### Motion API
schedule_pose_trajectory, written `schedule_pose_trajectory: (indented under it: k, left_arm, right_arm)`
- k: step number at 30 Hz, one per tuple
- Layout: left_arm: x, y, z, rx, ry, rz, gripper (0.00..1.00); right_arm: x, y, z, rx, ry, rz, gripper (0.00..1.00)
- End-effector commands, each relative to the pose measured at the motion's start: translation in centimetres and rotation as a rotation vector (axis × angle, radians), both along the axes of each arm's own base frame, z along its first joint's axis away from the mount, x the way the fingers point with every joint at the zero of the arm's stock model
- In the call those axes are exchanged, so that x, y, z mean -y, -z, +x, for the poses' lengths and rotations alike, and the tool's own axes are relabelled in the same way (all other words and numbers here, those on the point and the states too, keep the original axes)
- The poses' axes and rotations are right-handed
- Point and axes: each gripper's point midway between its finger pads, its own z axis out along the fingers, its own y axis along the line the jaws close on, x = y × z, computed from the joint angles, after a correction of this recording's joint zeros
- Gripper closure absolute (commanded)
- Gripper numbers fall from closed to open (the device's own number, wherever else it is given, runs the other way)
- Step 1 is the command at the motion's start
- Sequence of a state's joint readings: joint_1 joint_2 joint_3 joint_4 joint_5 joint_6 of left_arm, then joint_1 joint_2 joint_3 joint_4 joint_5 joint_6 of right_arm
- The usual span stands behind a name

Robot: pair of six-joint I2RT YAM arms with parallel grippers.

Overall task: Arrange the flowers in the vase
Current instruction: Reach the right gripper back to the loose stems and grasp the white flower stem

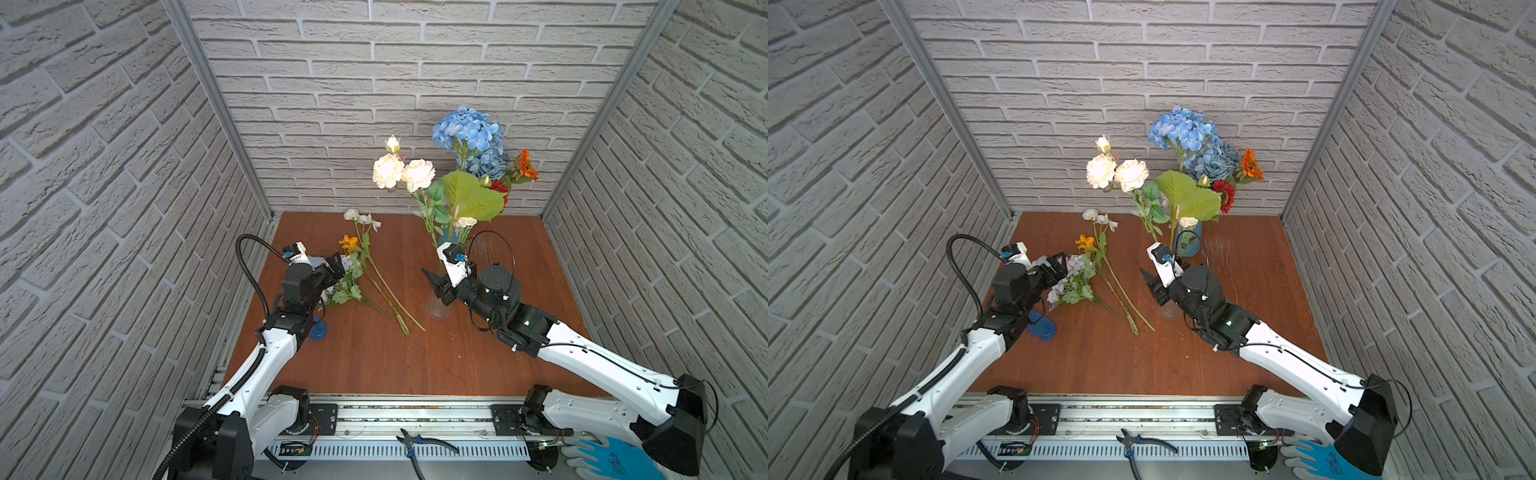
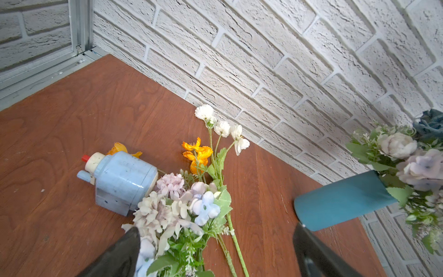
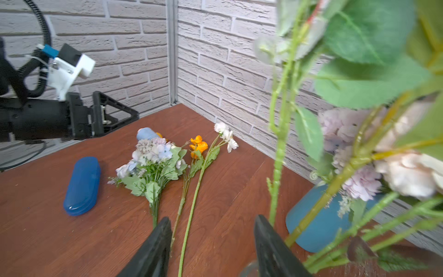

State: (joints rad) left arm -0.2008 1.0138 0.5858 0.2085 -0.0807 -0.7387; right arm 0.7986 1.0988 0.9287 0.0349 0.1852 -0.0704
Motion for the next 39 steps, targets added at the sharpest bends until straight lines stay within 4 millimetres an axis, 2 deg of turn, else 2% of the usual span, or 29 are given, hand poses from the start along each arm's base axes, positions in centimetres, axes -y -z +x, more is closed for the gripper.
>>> schedule_pose_trajectory:
  k: [1, 5, 9, 13, 18, 22, 25, 29, 34, 39]
  left_arm:
    - [0.1, 0.2, 0.1, 0.013, 0.010, -0.025, 0.02]
    - [0.4, 0.7, 0.0, 0.011, 0.023, -0.042, 0.02]
    - [0.7, 1.2, -0.3, 0.002, 0.050, -0.028, 0.02]
    - [0.5, 1.5, -0.8, -0.023, 0.063, 0.032, 0.02]
    - [-0.3, 2.2, -1.4, -0.035, 0.038, 0.060, 0.02]
    - [-0.5, 2.9, -1.7, -0.044, 0.037, 0.068, 0.02]
    - [-0.2, 3.1, -1.7, -0.039, 0.053, 0.065, 0.02]
    - [0.1, 3.1, -1.6, -0.032, 0.071, 0.064, 0.02]
    - [0.2, 2.8, -1.3, -0.022, 0.078, 0.071, 0.02]
    - [0.2, 2.7, -1.2, -0.020, 0.080, 0.067, 0.02]
  right_arm:
    - [-2.8, 1.9, -1.3, -0.088, -0.095, -0.063, 0.49]
    - [-6.3, 4.0, 0.1, -0.190, -0.125, -0.042, 0.52]
    - [-9.4, 6.9, 2.9, -0.261, -0.105, -0.065, 0.52]
    - [-10.7, 9.8, 6.8, -0.293, 0.028, -0.094, 0.52]
    - [-12.8, 13.6, 10.6, -0.321, 0.098, -0.148, 0.51]
    - [-13.4, 17.6, 13.0, -0.384, 0.136, -0.154, 0.51]
    - [-13.3, 19.8, 14.7, -0.433, 0.169, -0.171, 0.52]
    - [-13.1, 22.1, 16.6, -0.487, 0.203, -0.214, 0.52]
    - [-11.4, 24.9, 18.8, -0.567, 0.267, -0.238, 0.52]
    - [-11.1, 26.6, 19.5, -0.646, 0.259, -0.282, 0.55]
